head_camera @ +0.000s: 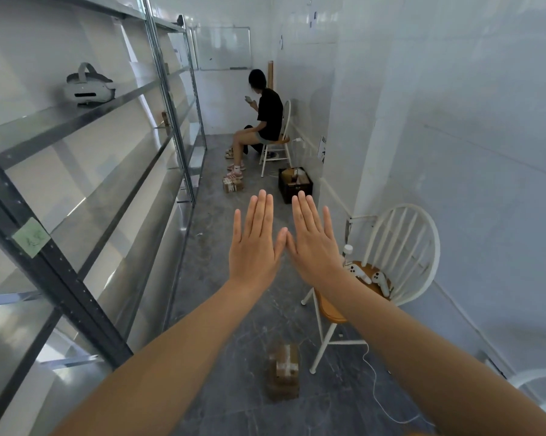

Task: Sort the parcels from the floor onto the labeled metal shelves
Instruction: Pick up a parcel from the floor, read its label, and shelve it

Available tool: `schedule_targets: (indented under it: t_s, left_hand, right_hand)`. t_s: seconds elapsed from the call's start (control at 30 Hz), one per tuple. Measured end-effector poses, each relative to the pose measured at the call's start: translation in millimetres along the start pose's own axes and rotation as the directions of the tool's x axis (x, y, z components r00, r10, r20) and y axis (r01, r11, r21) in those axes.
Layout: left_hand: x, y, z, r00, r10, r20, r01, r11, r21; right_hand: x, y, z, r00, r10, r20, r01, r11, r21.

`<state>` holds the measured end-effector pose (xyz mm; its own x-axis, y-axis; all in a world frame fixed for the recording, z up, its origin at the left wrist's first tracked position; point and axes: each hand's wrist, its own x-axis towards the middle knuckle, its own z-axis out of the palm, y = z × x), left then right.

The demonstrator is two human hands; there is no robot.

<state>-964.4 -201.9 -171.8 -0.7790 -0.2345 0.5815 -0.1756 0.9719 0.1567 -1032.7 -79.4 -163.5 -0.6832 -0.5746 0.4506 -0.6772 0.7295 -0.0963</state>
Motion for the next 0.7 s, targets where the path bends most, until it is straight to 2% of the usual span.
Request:
schedule_targets:
  t_s: [0.3,0.7]
  left_hand:
    - [40.1,-45.9,19.1,1.000,0.007,-0.002,-0.007,1.000,-0.023]
    - [54.4,-69.0,46.7,0.997,0.056,0.043,-0.055,0.998,-0.038]
  right_hand:
    - [50.8,-17.6,26.1,0.999,0.040,-0.011,-0.041,0.999,-0.023]
    - [67.4,-20.4,57.9,0.996,0.092,0.007,-0.092,0.995,-0.024]
